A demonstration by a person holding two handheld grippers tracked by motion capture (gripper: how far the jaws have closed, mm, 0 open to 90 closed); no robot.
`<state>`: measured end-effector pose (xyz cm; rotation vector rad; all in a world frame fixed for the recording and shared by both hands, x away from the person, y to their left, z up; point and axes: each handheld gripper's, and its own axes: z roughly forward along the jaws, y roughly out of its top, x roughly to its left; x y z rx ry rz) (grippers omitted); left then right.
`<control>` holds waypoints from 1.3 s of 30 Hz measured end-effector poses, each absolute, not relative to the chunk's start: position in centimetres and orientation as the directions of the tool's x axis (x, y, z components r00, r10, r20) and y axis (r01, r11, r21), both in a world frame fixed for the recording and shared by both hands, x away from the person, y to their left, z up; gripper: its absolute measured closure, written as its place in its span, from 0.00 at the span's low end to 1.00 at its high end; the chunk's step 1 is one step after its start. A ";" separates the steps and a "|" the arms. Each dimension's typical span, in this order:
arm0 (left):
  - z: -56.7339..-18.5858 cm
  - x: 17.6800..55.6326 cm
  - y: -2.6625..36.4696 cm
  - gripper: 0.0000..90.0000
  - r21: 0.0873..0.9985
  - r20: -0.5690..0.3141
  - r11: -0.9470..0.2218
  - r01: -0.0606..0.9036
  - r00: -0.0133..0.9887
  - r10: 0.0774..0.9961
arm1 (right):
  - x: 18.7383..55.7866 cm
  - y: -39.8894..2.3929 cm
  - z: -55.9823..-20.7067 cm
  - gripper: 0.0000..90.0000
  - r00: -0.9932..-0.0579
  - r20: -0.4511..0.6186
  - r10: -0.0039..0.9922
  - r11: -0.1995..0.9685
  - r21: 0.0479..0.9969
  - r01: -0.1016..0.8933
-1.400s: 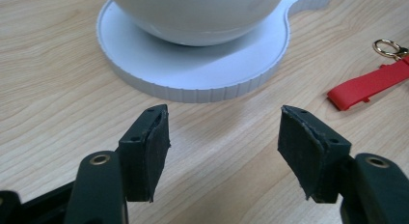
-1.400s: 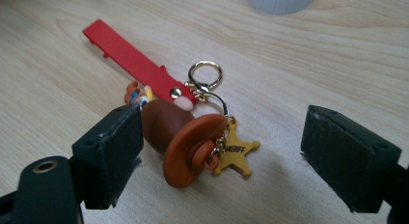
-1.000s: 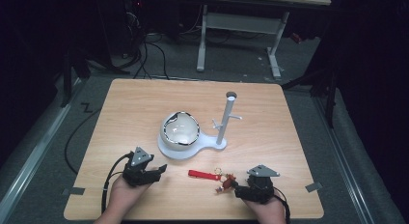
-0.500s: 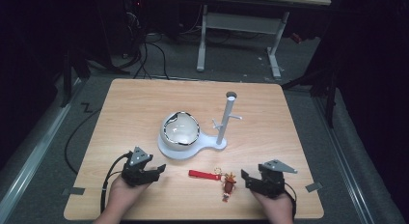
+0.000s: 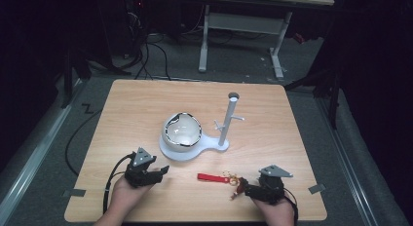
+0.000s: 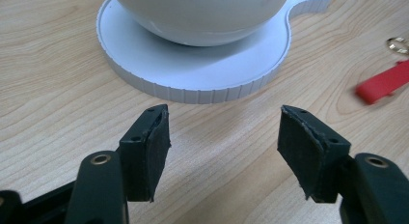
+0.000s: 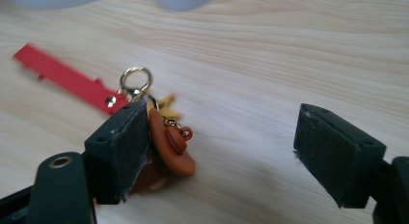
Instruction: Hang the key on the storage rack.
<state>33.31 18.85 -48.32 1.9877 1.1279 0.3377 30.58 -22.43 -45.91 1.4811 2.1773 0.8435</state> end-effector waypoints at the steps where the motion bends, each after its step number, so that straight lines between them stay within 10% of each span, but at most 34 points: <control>1: -48.3 33.3 18.9 0.40 0.756 -0.151 -0.274 0.594 0.566 0.811 | 30.7 -22.9 -45.8 0.25 -0.360 0.022 0.933 0.256 0.661 0.705; 13: -48.3 33.3 18.7 0.40 0.754 -0.145 -0.284 0.592 0.572 0.808 | 30.2 -19.9 -46.5 0.19 -0.418 -0.012 0.908 0.333 0.625 0.706; 23: -48.5 33.5 18.5 0.41 0.749 -0.144 -0.294 0.593 0.580 0.801 | 30.9 -25.2 -46.5 0.20 -0.313 -0.021 0.950 0.263 0.597 0.758; 33: -48.4 33.4 17.8 0.42 0.751 -0.144 -0.304 0.586 0.594 0.791 | 31.1 -29.8 -45.6 0.32 -0.202 -0.022 0.979 0.171 0.625 0.761; 39: -48.2 33.4 17.6 0.42 0.757 -0.136 -0.314 0.573 0.608 0.782 | 30.0 -26.7 -45.1 0.45 -0.316 0.033 0.948 0.217 0.659 0.720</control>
